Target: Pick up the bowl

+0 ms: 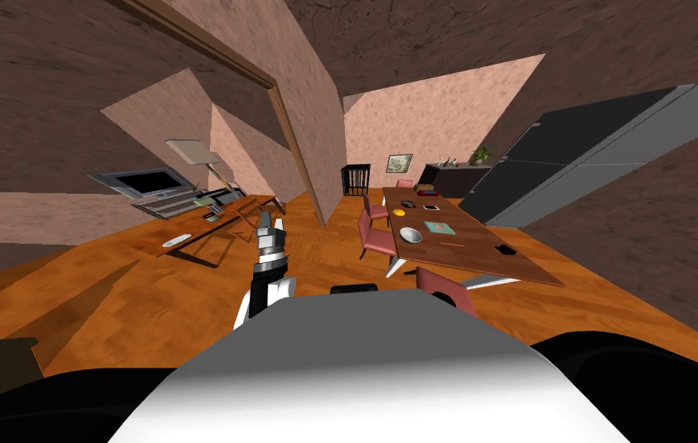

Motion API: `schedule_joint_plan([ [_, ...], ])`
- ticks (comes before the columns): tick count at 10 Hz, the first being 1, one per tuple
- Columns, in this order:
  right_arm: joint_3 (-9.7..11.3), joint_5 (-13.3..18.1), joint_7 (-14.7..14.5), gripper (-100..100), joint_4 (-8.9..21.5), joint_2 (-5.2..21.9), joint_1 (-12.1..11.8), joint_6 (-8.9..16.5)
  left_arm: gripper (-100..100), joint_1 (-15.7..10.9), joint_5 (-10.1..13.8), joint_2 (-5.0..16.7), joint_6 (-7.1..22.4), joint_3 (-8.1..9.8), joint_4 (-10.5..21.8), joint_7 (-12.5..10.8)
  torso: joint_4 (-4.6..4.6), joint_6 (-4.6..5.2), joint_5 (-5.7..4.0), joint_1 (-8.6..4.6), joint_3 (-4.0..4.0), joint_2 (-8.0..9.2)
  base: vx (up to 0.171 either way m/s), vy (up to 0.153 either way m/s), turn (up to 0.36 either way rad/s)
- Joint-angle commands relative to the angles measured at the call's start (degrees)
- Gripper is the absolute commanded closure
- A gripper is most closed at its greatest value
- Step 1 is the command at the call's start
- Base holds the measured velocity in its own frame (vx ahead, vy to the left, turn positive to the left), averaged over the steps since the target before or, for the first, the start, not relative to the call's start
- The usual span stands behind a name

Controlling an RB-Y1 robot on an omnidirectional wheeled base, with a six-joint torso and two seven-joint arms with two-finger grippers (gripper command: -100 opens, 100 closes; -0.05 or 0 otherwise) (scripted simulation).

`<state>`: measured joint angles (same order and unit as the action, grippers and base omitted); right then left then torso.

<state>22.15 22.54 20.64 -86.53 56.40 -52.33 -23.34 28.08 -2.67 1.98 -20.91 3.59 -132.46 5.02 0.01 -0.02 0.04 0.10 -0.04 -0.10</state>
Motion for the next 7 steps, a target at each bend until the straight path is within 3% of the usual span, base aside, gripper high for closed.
schedule_joint_plan([
  [1,1.08,0.71,-0.09,-100,2.35,0.82,1.17,0.54,0,0.00,0.00,0.00,0.00,0.00,0.00,0.00,0.00,0.00,0.00,0.00,0.00,0.00,0.016,0.058,0.145],
  [2,2.18,1.62,-0.44,-100,4.19,3.27,1.74,1.35,0,0.01,0.00,0.00,0.00,0.01,0.00,0.00,0.00,0.06,-0.02,-0.01,0.00,0.01,0.030,0.081,0.320],
  [3,2.18,1.62,-0.44,-100,4.86,3.27,1.74,1.35,0,0.00,0.00,0.00,0.00,0.00,0.00,0.00,-0.01,-0.01,0.01,0.05,-0.03,-0.05,0.035,0.068,0.135],
  [4,3.24,2.45,-0.92,-100,6.40,5.63,2.47,2.16,0,0.01,0.00,0.00,0.00,0.01,0.00,0.00,-0.01,0.08,0.00,0.04,-0.03,-0.05,0.042,0.088,0.262],
  [7,4.27,3.19,-1.51,-100,10.22,7.87,3.35,2.97,0,0.01,0.00,0.00,0.00,0.00,0.00,0.00,-0.03,0.00,0.01,0.04,-0.09,-0.16,0.055,0.060,0.201],
])
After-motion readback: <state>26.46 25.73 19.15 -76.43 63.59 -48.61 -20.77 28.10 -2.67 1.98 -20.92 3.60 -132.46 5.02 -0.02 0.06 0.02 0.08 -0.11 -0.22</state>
